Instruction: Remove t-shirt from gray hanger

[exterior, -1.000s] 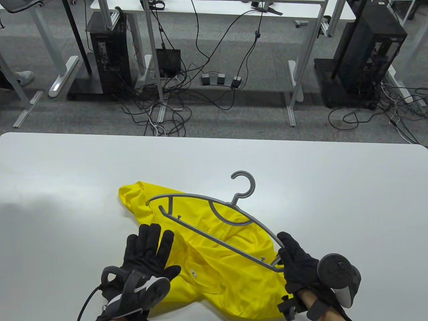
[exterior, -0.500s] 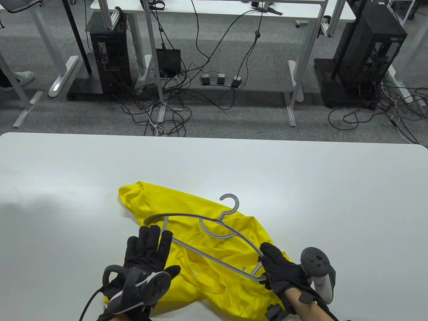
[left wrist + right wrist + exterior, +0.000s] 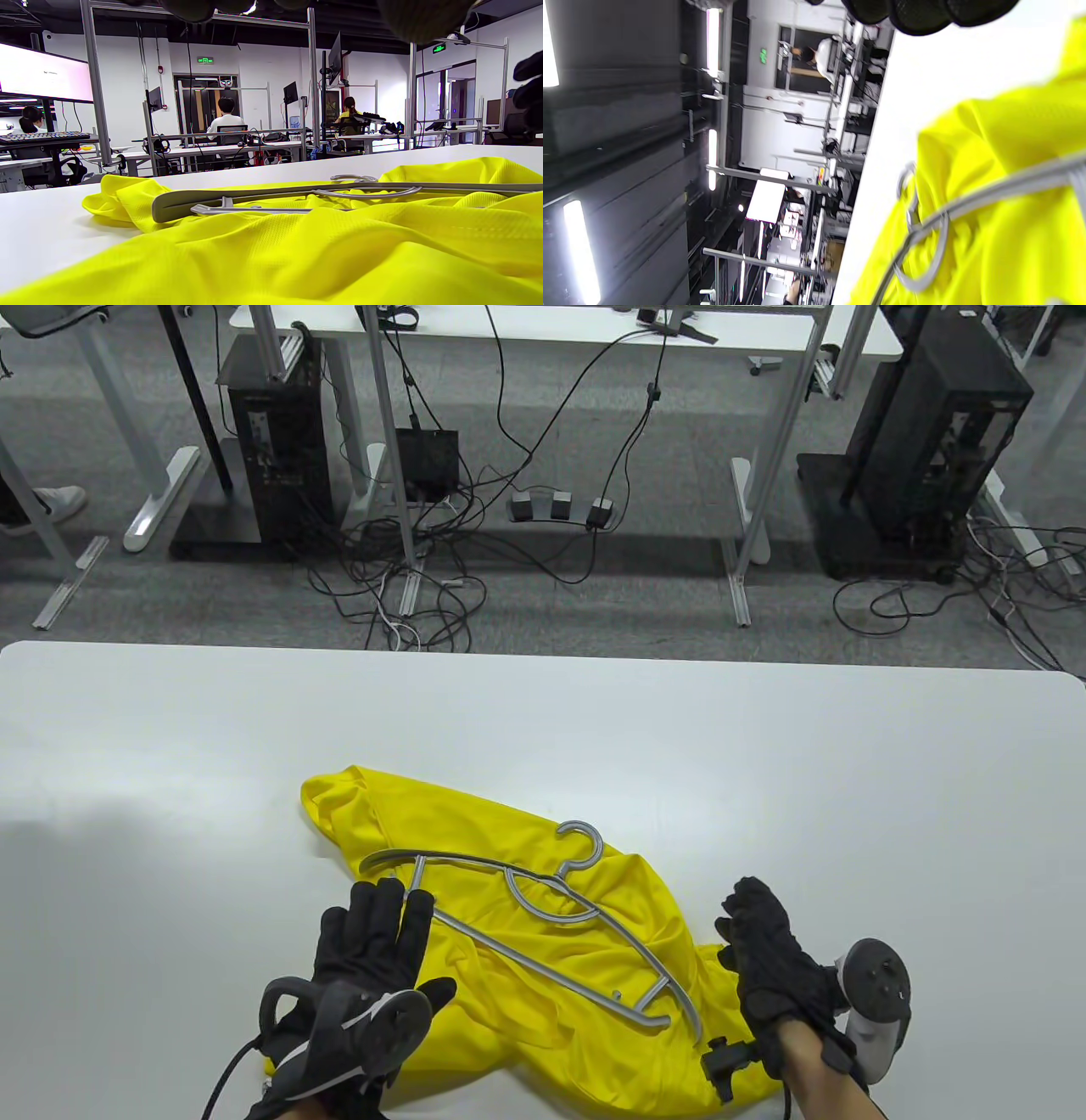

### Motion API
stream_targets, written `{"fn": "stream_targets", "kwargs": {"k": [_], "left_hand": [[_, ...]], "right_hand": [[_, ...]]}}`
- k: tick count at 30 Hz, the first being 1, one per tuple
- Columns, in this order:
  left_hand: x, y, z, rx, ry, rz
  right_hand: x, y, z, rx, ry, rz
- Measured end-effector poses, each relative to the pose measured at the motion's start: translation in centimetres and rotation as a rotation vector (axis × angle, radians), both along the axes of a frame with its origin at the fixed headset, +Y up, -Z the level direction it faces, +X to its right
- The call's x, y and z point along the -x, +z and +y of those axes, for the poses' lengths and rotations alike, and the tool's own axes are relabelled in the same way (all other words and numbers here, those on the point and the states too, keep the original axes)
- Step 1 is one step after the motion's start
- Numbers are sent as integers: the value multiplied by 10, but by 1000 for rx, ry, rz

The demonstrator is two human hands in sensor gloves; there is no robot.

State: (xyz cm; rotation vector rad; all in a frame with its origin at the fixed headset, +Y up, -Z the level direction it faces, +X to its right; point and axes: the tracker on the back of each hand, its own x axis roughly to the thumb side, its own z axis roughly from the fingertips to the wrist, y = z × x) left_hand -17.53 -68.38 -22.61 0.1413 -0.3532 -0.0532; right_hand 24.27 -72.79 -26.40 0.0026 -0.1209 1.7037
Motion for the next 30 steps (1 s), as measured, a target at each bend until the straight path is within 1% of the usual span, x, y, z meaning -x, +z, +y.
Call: {"fn": "stream_targets", "kwargs": {"k": [1,2,3,5,9,10,13,16,18,21,23,25,27,28,29,30], "left_hand": [[0,0,0,0,0,0],[0,0,0,-1,0,-1],[0,0,0,-1,1,-1],[0,0,0,-1,2,-3],[0,0,0,-5,1,-5],[0,0,0,-6,2,-5],[0,0,-1,-7,1,-6],[-1,1,-1,-8,-2,-6],[-1,1,-1,-10,-3,-8],[-2,2,-1,-14,-6,-9],[-3,2,-1,-16,-8,-8],[-3,2,-1,-17,-7,-7],[-4,2,-1,-18,-6,-8],[-4,2,-1,-18,-5,-9],[-5,2,-1,-15,-5,-12],[-5,2,-2,-14,-6,-13]], "right_hand": [[-2,2,4,-34,13,-15],[-6,4,10,-118,44,-38],[-7,5,12,-145,58,-38],[-8,8,20,-240,101,-54],[-5,14,29,-364,231,-35],[-3,15,32,-391,272,-29],[4,22,42,-505,470,-20],[12,29,50,-584,619,-25],[16,32,53,-605,679,-21],[26,34,55,-580,810,-4],[32,32,53,-511,922,23],[38,27,47,-370,1056,79],[42,23,40,-282,1130,129],[43,22,38,-255,1151,145],[45,19,32,-193,1173,177],[45,17,30,-164,1175,191]]}}
